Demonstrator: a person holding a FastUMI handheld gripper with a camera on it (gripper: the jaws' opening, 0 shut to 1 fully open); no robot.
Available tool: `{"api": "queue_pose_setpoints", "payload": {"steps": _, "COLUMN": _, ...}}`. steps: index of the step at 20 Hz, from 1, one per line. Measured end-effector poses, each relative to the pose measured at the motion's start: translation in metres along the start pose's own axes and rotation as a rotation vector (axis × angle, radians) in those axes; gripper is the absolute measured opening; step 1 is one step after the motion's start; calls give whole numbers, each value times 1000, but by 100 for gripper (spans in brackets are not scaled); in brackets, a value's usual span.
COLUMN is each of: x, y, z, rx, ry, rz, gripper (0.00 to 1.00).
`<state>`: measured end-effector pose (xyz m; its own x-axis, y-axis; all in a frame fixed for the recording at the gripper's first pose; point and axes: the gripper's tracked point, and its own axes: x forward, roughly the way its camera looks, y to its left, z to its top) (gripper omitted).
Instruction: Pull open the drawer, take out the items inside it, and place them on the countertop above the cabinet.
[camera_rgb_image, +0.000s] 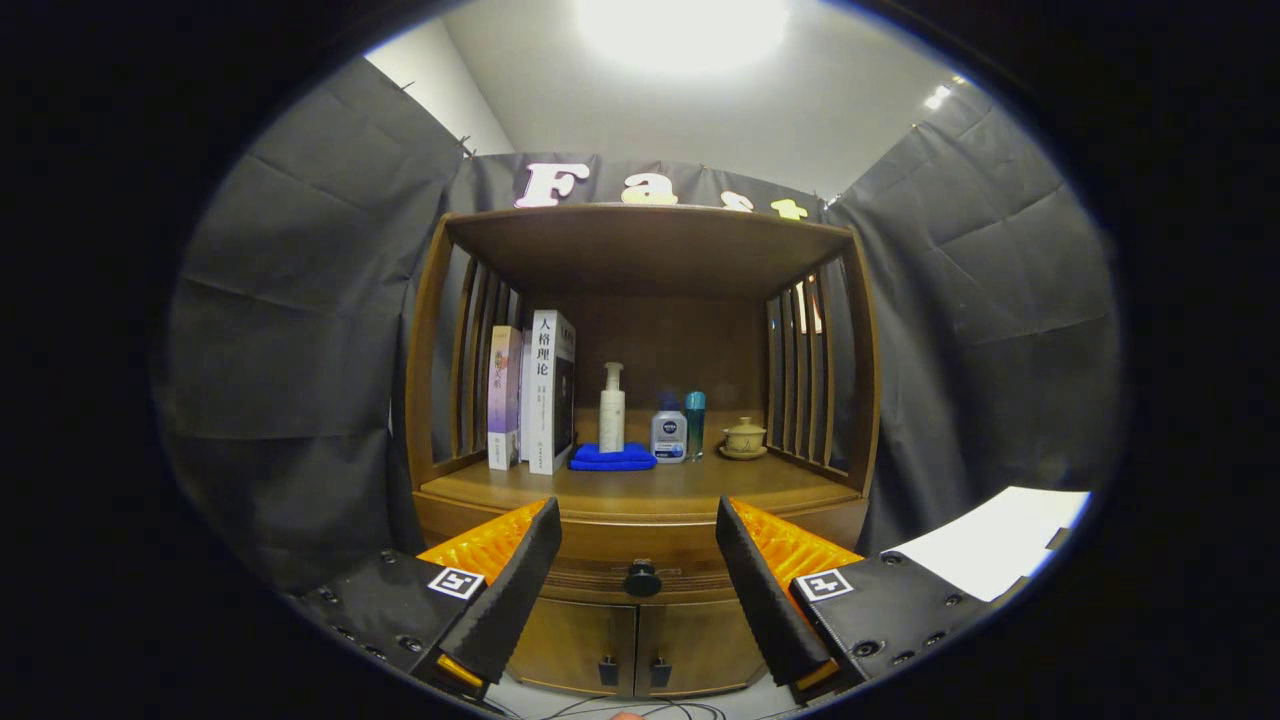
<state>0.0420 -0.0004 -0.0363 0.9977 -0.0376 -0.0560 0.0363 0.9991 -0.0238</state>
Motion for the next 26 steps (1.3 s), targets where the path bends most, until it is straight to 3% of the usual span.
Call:
{"api": "queue_pose_setpoints", "payload": {"steps": 10, "x": 62, "y": -7, "z": -58, "rx": -2, "ry": 135, "rz": -50, "gripper": 97}}
{"api": "queue_pose_setpoints", "payload": {"steps": 22, "x": 111, "y": 1, "z": -157, "rx": 5, "ry": 343, "rz": -38, "gripper": 97}}
{"api": "queue_pose_setpoints", "payload": {"steps": 26, "x": 122, "y": 10, "z": -165, "rx": 19, "ry": 341, "rz": 3, "gripper": 81}}
